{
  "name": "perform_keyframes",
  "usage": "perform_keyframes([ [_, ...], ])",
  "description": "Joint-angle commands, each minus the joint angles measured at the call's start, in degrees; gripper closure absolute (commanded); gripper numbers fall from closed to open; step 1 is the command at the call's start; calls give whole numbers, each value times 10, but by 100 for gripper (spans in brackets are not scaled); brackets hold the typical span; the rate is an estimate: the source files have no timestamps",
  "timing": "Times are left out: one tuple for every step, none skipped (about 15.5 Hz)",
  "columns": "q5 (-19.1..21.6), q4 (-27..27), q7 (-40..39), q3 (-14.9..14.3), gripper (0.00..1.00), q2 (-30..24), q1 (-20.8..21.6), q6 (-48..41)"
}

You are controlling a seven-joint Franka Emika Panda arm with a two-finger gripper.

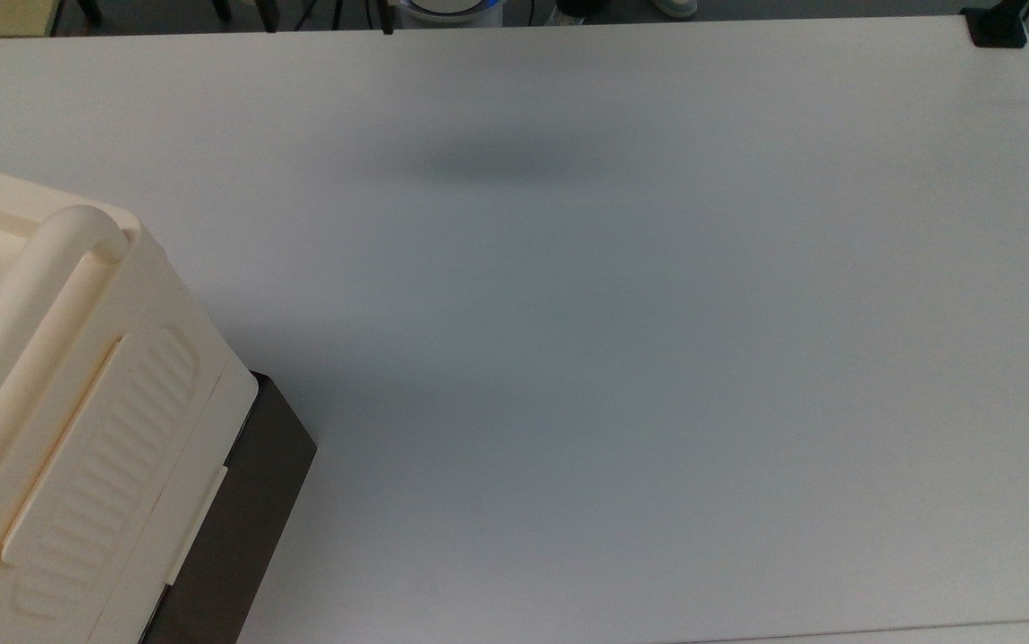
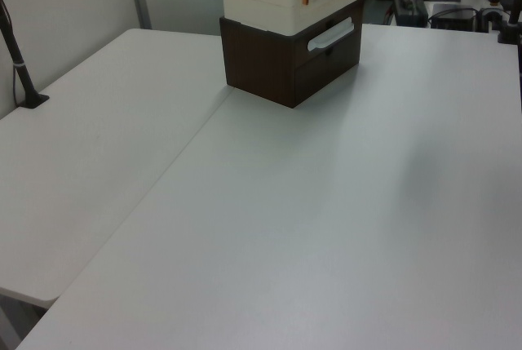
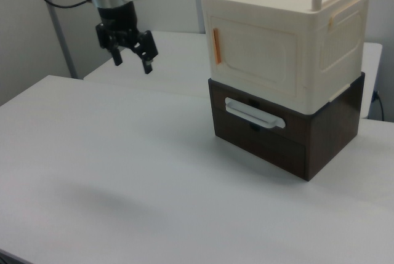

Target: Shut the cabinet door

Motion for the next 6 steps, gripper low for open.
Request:
perform_keyframes([
  [-7,-20,-35,10,0,-8,-20,30],
  [-7,-20,-36,10,0,-8,-21,28],
  [-7,-20,-36,10,0,-9,-20,27],
  [-7,-20,-33,11,0,-10,-19,27],
  [-8,-22,-35,14,0,-11,-20,26],
  [-9,-24,-33,19,0,-11,-21,25],
])
